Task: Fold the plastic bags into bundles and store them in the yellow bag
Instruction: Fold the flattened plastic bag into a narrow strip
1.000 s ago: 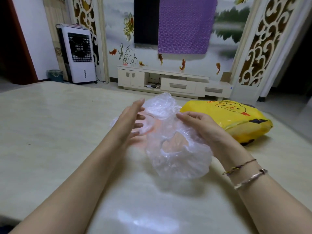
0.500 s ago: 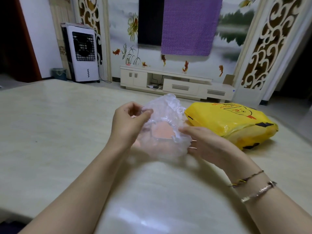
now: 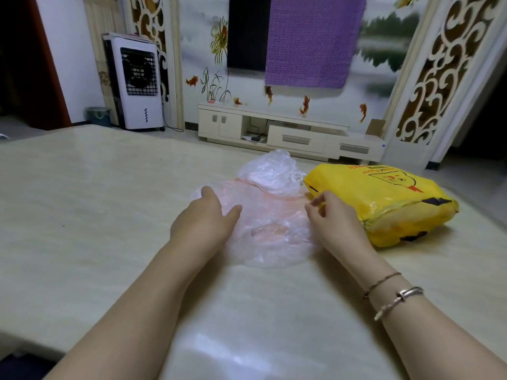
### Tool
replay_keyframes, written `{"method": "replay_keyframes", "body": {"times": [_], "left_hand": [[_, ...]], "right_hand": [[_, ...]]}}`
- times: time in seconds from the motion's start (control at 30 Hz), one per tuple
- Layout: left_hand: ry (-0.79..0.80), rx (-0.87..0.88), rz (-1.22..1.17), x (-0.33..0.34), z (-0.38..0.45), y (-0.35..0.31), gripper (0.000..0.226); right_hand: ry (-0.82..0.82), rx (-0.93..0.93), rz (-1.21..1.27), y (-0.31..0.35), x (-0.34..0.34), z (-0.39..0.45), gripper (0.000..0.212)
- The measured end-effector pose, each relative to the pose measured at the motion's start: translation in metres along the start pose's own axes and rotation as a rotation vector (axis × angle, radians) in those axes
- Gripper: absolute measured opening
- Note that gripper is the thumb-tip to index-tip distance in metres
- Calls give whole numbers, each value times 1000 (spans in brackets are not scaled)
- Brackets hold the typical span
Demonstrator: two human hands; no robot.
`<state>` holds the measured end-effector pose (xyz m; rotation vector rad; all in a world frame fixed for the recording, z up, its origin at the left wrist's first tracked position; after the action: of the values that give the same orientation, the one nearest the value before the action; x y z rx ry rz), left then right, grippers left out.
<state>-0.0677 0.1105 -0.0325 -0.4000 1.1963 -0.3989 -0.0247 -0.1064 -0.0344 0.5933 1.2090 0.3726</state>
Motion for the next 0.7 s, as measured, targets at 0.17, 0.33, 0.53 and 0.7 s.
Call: {"method": "replay_keyframes", "body": {"times": [0.17,0.33,0.53,0.7], "left_hand": [[-168,420,-30,-8,-6,-14,25],[287,561,66,14,-15,-14,50],[577,381,227,24,-10,1,84],[438,419,124,20,-9,-2,80]], "right_hand": [[15,-389,-12,10,-11,-17,24],[405,-420,-249,5,4,-32,49],[545,-332,-411,-9,13,-22,74],[593,-325,-180,0,-8,-28,85]]}}
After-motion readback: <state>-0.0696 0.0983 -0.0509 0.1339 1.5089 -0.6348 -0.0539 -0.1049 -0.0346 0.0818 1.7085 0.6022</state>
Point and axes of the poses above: each hand's wrist, its own z-axis towards the middle knuckle, its own x-axis out of the palm, y = z × x, the point moved 2 cm from there along z, towards the middle knuckle, and after that the axes turned 14 degrees about x, right-handed, at the moved point
